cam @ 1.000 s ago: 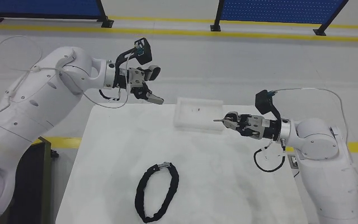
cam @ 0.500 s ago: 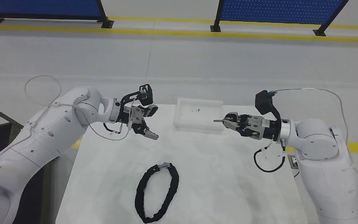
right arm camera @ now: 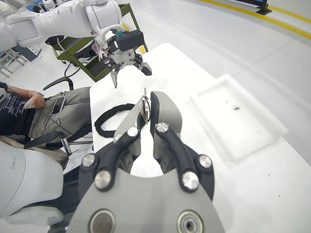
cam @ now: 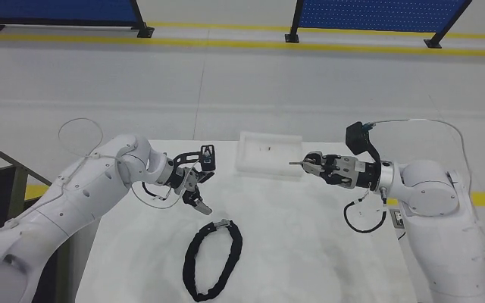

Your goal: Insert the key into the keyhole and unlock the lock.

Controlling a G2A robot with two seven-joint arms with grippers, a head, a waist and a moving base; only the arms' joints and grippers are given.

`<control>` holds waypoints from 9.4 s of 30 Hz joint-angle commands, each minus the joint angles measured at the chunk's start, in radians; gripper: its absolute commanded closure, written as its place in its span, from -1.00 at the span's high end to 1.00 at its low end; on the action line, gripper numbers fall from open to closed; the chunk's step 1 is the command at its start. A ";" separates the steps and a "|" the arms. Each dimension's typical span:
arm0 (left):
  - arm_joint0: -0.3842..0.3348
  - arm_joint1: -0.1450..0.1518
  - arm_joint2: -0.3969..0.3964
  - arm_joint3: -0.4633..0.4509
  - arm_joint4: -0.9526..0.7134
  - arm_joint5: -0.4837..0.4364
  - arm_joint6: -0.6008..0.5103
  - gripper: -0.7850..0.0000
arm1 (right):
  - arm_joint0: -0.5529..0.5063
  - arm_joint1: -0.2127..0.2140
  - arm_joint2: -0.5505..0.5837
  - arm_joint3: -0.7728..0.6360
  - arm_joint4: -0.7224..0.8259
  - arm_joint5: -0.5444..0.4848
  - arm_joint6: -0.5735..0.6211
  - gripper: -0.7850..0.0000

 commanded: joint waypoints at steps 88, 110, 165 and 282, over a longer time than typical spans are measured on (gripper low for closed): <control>0.465 0.001 -0.133 0.088 1.120 0.280 1.240 1.00 | 0.000 0.000 0.000 0.000 0.000 0.000 0.000 -1.00; 0.503 -0.039 -0.197 0.121 1.175 0.310 1.180 -1.00 | 0.000 0.000 0.000 0.000 0.000 0.000 0.000 -1.00; 0.533 0.050 -0.491 -0.283 1.311 0.182 1.555 -1.00 | -0.056 0.027 -0.116 -0.223 0.003 0.158 0.063 -1.00; 0.545 -0.209 -0.517 -0.097 1.512 0.601 1.652 -1.00 | -0.018 0.077 -0.301 -0.598 -0.574 0.740 0.086 -1.00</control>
